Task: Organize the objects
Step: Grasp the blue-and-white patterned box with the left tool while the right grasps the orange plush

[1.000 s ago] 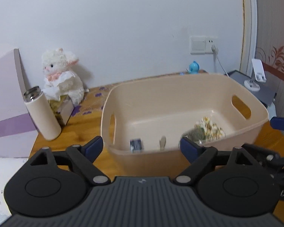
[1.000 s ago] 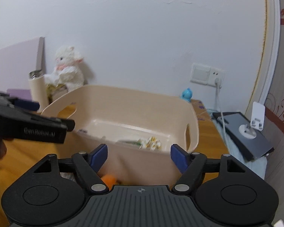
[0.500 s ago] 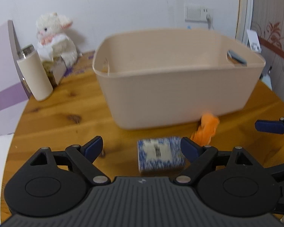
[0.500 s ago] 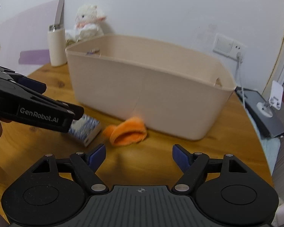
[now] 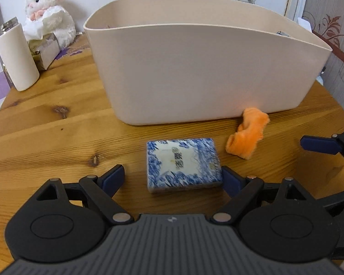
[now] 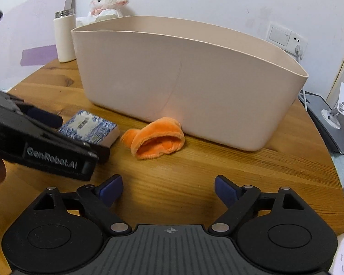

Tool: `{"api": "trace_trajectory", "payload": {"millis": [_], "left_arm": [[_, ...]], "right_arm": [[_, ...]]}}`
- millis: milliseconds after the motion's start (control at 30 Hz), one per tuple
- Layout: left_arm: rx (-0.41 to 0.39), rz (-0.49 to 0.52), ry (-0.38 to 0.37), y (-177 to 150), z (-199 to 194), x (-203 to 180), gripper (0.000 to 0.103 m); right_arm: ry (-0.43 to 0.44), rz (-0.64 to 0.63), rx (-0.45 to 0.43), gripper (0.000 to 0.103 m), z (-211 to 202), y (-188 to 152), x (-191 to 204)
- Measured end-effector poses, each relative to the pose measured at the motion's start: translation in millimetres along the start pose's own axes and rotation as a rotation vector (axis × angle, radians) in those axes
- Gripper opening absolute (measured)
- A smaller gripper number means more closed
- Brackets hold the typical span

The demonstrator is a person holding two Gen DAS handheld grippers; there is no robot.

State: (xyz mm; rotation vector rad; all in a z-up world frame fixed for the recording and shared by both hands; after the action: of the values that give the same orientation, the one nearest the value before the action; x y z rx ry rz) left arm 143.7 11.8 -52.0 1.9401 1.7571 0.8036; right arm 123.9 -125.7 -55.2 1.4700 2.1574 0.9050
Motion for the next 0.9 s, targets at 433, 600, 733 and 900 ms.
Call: {"api": "trace_trajectory", "payload": {"millis": [433, 600, 733, 900], "left_arm": [[-0.024, -0.021, 0.008, 17.7, 17.0, 25.4, 0.08], [-0.034, -0.03, 0.012, 18.0, 14.5, 28.7, 0.065], [-0.029, -0.028, 0.006, 16.3, 12.2, 29.9, 0.065], [-0.03, -0.005, -0.008, 8.4, 4.6, 27.7, 0.065]], "right_arm": [[0.008, 0.021, -0.096, 0.076, 28.6, 19.2, 1.2], [0.012, 0.022, -0.11, 0.024, 29.6, 23.4, 5.1], [0.003, -0.002, -0.104, 0.014, 29.2, 22.2, 12.0], [0.016, -0.001, -0.099, 0.013, 22.1, 17.6, 13.0]]}}
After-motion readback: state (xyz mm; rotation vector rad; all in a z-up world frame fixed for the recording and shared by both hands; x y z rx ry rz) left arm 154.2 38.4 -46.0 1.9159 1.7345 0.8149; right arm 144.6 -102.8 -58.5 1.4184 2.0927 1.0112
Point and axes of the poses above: each gripper's, at about its wrist camera, not at the fingertips, and z roughly the way its jaws point, x to its left, y to its top, the point moved 2 cm from there along z, roughly the way its jaws point, and after that the axes turned 10 degrees about y, right-handed, at the moved point
